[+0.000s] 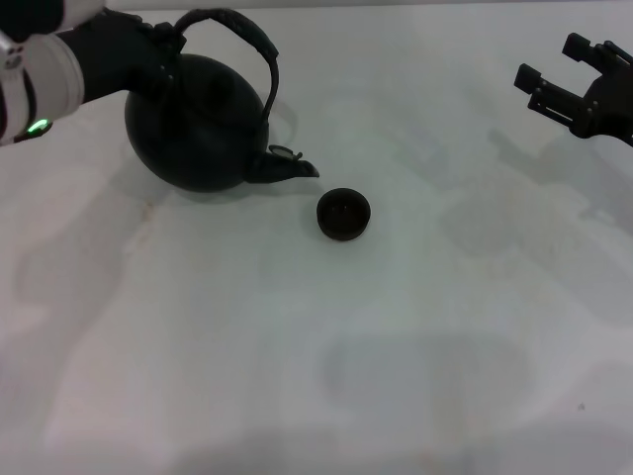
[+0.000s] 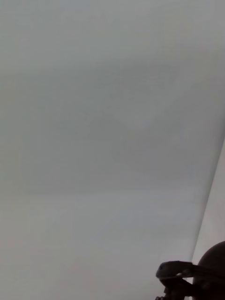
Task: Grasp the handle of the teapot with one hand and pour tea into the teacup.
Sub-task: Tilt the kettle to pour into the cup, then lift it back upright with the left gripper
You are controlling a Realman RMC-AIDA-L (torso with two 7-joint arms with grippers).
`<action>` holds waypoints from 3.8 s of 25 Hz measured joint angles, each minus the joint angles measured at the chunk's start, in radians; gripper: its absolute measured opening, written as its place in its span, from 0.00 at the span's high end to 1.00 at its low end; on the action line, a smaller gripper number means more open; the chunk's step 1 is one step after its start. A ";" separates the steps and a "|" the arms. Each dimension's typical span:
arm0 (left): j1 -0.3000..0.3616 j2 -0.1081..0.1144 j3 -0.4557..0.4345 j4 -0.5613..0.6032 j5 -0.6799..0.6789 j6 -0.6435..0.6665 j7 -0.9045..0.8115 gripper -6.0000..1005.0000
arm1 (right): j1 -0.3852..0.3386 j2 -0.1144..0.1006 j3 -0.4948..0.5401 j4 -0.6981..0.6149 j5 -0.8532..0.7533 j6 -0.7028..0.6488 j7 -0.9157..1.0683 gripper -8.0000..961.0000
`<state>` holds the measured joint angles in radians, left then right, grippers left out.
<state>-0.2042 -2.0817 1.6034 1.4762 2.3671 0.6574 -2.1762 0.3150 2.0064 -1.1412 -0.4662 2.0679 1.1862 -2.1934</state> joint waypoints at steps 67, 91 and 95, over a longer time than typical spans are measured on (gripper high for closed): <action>-0.072 0.002 0.288 0.133 0.466 -0.010 -0.190 0.90 | 0.012 -0.003 0.013 0.026 0.000 -0.020 -0.004 0.11; -0.058 0.004 0.280 0.134 0.466 -0.008 -0.176 0.90 | 0.010 -0.008 0.052 0.026 -0.007 -0.038 -0.008 0.11; -0.056 0.004 0.279 0.133 0.466 -0.008 -0.163 0.90 | 0.007 -0.007 0.052 0.026 -0.005 -0.045 -0.008 0.11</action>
<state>-0.2598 -2.0781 1.8820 1.6092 2.8332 0.6495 -2.3392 0.3223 1.9997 -1.0889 -0.4402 2.0628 1.1416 -2.2017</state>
